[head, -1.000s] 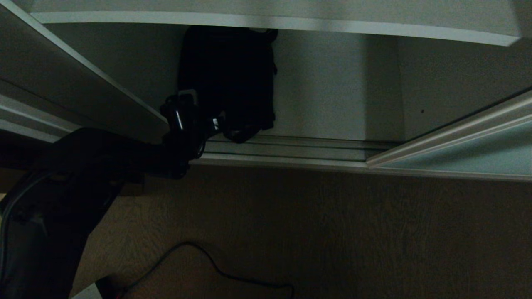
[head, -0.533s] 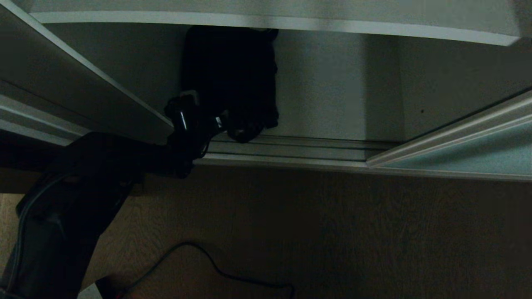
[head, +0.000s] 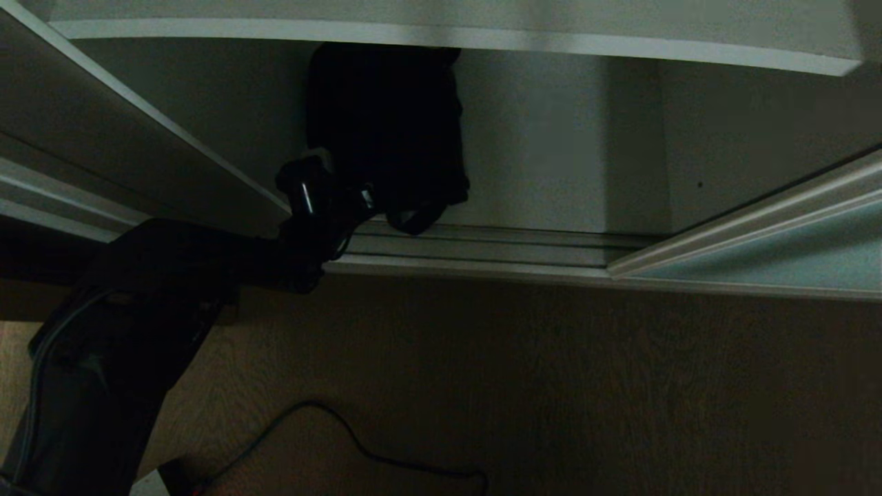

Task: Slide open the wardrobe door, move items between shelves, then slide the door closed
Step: Place the bag on the higher shelf

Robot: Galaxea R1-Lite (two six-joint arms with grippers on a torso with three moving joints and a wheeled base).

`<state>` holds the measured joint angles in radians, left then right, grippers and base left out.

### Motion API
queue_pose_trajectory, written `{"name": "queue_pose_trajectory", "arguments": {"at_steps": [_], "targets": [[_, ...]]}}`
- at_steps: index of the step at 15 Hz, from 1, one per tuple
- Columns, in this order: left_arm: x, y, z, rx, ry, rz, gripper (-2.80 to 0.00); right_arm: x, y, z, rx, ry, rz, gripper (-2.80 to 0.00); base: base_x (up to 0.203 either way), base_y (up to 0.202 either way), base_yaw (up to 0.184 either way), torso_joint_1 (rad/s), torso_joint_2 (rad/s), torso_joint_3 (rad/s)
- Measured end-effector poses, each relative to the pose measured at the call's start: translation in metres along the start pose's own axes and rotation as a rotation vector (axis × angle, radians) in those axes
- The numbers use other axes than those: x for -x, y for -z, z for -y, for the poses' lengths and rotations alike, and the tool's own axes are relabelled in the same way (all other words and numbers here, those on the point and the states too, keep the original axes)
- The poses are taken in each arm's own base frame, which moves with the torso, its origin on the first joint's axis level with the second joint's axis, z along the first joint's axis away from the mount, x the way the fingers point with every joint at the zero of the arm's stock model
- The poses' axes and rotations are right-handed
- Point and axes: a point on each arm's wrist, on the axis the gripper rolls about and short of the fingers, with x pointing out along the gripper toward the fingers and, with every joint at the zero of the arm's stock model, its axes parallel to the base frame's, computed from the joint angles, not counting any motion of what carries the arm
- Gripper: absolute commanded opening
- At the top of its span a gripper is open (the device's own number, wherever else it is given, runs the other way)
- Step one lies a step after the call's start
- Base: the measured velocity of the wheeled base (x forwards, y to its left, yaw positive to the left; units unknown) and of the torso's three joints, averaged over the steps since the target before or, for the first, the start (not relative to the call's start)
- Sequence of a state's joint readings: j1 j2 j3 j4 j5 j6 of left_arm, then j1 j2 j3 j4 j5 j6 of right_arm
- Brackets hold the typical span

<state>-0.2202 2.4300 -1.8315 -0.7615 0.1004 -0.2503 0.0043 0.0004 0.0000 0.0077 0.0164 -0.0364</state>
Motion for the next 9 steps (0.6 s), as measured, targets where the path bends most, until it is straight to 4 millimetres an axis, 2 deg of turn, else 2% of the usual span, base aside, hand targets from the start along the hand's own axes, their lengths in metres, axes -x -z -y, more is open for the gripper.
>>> {"name": "queue_pose_trajectory", "arguments": {"at_steps": [5,9], "targets": [[0.001,0.000,0.010,0.051,0.016,-0.006,-2.80,0.000,0.000,0.000,0.000,0.000,0.000,-2.80,0.000,0.000,0.000,0.000,0.00,0.000],[0.013,-0.013,0.021,0.089,0.028,-0.027,-2.80,0.000,0.000,0.000,0.000,0.000,0.000,-2.80,0.000,0.000,0.000,0.000,0.00,0.000]]}}
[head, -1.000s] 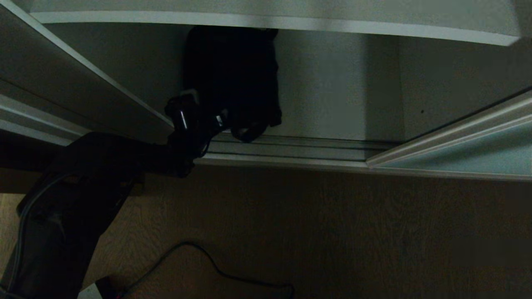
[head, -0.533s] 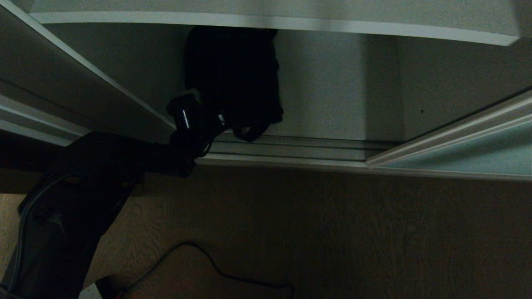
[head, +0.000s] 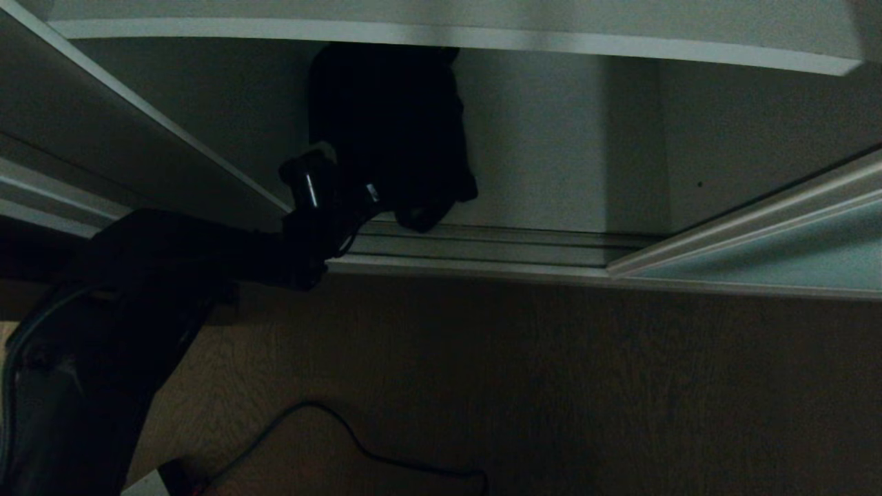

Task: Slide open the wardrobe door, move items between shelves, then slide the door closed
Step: Place the bag on the higher shelf

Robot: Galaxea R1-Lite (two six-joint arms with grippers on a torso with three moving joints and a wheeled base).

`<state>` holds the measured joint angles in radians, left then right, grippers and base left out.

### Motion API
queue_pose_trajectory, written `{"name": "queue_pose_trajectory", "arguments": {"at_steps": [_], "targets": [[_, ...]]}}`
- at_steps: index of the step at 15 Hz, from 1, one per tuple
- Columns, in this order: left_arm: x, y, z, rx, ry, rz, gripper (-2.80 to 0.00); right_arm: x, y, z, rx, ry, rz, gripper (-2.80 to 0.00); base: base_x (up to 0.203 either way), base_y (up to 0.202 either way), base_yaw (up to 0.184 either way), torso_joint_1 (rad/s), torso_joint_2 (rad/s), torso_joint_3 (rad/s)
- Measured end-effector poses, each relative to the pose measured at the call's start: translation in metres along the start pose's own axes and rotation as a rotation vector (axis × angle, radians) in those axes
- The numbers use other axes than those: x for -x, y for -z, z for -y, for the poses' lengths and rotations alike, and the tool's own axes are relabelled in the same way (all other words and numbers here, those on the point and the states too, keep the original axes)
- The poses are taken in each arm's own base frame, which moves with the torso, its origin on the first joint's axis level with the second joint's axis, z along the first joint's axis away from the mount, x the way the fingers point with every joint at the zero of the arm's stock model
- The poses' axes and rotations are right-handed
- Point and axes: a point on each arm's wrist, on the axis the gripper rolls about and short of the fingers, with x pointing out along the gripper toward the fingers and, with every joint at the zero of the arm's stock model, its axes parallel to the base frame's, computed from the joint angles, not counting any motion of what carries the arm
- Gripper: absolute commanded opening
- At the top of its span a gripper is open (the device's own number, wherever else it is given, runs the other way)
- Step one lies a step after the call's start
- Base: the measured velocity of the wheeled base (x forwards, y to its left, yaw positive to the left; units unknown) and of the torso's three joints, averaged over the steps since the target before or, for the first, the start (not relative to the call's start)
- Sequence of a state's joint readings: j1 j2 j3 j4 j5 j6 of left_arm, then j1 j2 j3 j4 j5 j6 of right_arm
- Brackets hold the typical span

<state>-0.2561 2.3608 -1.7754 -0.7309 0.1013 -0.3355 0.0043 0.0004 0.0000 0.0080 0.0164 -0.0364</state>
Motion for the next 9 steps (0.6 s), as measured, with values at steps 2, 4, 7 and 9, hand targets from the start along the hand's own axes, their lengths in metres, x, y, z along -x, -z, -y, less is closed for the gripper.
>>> {"name": "queue_pose_trajectory", "arguments": {"at_steps": [2,4,7,9], "targets": [[0.011,-0.009,0.010,0.015,0.009,-0.015,-2.80,0.000,0.000,0.000,0.000,0.000,0.000,-2.80,0.000,0.000,0.000,0.000,0.00,0.000],[0.026,-0.015,0.022,0.021,0.026,-0.043,-2.80,0.000,0.000,0.000,0.000,0.000,0.000,-2.80,0.000,0.000,0.000,0.000,0.00,0.000],[0.050,-0.017,0.041,0.020,0.052,-0.093,-2.80,0.000,0.000,0.000,0.000,0.000,0.000,-2.80,0.000,0.000,0.000,0.000,0.00,0.000],[0.066,-0.021,0.052,0.016,0.062,-0.111,-2.80,0.000,0.000,0.000,0.000,0.000,0.000,-2.80,0.000,0.000,0.000,0.000,0.00,0.000]]}}
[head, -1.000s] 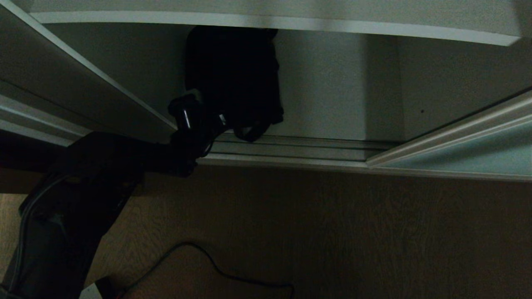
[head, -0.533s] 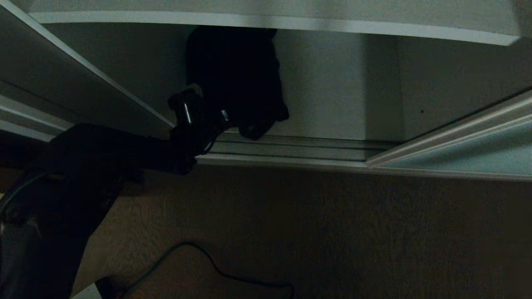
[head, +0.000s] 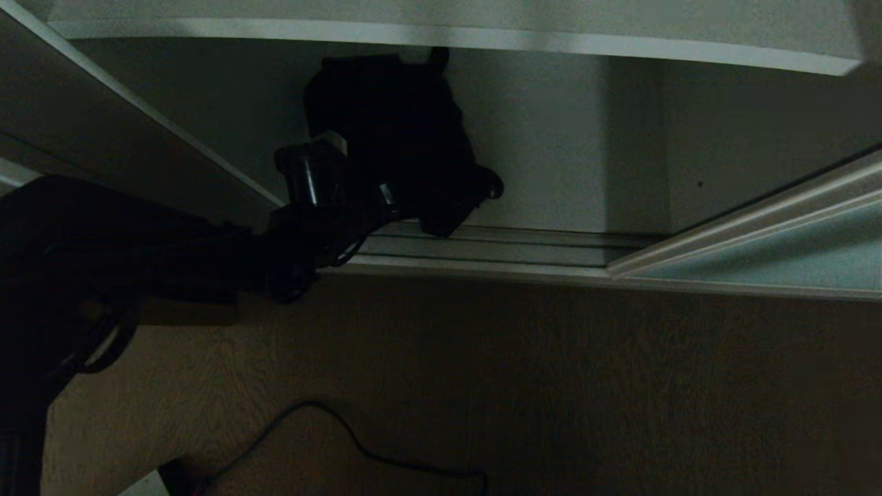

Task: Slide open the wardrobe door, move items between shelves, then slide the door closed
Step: Place the bag on the higher shelf

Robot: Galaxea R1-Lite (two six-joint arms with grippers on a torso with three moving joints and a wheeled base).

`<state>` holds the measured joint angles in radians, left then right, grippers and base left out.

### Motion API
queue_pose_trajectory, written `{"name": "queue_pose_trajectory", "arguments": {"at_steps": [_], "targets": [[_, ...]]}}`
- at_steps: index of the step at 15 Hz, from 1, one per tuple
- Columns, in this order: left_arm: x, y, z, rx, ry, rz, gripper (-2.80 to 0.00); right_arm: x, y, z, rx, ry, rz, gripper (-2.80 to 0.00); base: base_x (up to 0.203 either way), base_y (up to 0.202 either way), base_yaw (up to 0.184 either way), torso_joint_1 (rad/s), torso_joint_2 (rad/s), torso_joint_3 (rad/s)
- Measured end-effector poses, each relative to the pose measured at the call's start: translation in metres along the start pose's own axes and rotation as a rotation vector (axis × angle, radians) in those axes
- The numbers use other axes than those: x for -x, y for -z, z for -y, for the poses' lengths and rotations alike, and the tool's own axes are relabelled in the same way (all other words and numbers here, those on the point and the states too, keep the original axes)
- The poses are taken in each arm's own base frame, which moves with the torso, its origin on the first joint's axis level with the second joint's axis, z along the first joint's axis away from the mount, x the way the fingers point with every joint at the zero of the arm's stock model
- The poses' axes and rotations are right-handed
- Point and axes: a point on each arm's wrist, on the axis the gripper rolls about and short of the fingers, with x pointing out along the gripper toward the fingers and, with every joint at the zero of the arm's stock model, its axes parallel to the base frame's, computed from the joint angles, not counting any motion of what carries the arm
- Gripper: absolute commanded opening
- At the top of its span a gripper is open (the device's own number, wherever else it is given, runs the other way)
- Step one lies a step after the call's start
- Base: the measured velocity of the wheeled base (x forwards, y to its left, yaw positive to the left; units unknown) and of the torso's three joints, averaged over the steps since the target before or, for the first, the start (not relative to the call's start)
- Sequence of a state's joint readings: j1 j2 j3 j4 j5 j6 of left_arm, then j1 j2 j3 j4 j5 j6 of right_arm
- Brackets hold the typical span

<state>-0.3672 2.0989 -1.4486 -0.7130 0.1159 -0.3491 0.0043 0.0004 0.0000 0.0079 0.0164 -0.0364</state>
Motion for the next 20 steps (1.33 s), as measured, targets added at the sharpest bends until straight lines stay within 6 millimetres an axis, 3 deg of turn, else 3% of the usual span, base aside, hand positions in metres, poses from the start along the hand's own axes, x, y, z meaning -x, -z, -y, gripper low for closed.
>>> {"name": "queue_pose_trajectory", "arguments": {"at_steps": [8,14,20], "targets": [[0.059,-0.028,0.031,-0.018,0.018,-0.126,-2.80,0.000,0.000,0.000,0.000,0.000,0.000,-2.80,0.000,0.000,0.000,0.000,0.00,0.000],[0.096,-0.037,0.052,-0.021,0.014,-0.145,-2.80,0.000,0.000,0.000,0.000,0.000,0.000,-2.80,0.000,0.000,0.000,0.000,0.00,0.000],[0.137,-0.060,0.058,-0.033,0.009,-0.184,-2.80,0.000,0.000,0.000,0.000,0.000,0.000,-2.80,0.000,0.000,0.000,0.000,0.00,0.000]]}}
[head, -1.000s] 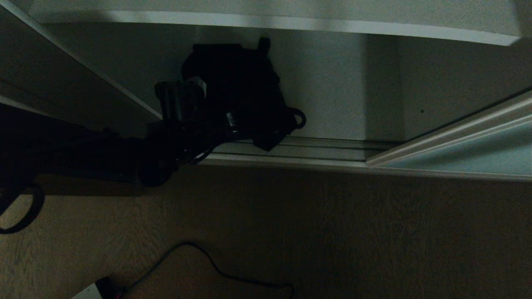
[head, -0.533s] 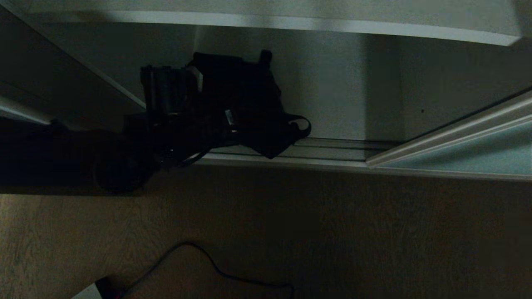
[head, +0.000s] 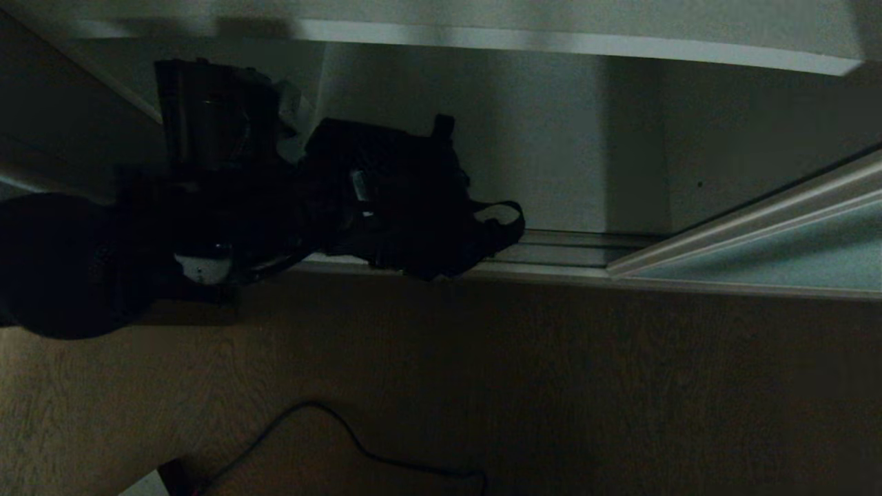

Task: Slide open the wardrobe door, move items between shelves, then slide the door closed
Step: Place the bag on the higher shelf

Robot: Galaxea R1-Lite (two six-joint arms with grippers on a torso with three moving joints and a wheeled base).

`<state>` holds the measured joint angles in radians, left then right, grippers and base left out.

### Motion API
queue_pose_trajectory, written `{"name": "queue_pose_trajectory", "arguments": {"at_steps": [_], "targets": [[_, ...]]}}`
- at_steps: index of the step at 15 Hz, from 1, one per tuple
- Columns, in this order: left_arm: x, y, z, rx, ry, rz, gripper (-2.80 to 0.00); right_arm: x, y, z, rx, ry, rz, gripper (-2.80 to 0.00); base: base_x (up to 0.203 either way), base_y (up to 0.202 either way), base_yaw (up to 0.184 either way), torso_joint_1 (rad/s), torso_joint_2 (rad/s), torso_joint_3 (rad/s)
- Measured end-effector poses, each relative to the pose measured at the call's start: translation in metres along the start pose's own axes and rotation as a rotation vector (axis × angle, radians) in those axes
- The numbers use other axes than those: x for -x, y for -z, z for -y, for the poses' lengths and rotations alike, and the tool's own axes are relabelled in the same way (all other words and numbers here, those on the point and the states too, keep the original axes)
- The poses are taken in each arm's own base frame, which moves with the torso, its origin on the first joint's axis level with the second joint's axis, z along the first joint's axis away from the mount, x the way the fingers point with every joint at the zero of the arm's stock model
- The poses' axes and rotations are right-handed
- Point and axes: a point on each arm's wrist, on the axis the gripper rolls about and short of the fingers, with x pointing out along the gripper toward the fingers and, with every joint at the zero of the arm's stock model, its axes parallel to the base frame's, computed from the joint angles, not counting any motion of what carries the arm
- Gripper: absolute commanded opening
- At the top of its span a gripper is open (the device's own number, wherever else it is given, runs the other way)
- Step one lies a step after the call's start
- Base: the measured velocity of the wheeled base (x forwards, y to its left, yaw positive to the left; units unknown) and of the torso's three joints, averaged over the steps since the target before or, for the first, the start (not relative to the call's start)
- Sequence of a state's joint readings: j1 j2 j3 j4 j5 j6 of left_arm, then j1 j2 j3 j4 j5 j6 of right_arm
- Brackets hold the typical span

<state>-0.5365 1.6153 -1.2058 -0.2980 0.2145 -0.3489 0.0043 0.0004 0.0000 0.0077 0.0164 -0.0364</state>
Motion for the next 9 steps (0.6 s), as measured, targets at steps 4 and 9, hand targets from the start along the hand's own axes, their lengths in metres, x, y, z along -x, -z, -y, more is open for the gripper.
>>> {"name": "queue_pose_trajectory", "arguments": {"at_steps": [4,9], "targets": [[0.042,-0.007,0.004,-0.016,-0.002,-0.026,-2.80,0.000,0.000,0.000,0.000,0.000,0.000,-2.80,0.000,0.000,0.000,0.000,0.00,0.000],[0.090,-0.011,0.010,-0.032,0.027,-0.033,-2.80,0.000,0.000,0.000,0.000,0.000,0.000,-2.80,0.000,0.000,0.000,0.000,0.00,0.000]]}}
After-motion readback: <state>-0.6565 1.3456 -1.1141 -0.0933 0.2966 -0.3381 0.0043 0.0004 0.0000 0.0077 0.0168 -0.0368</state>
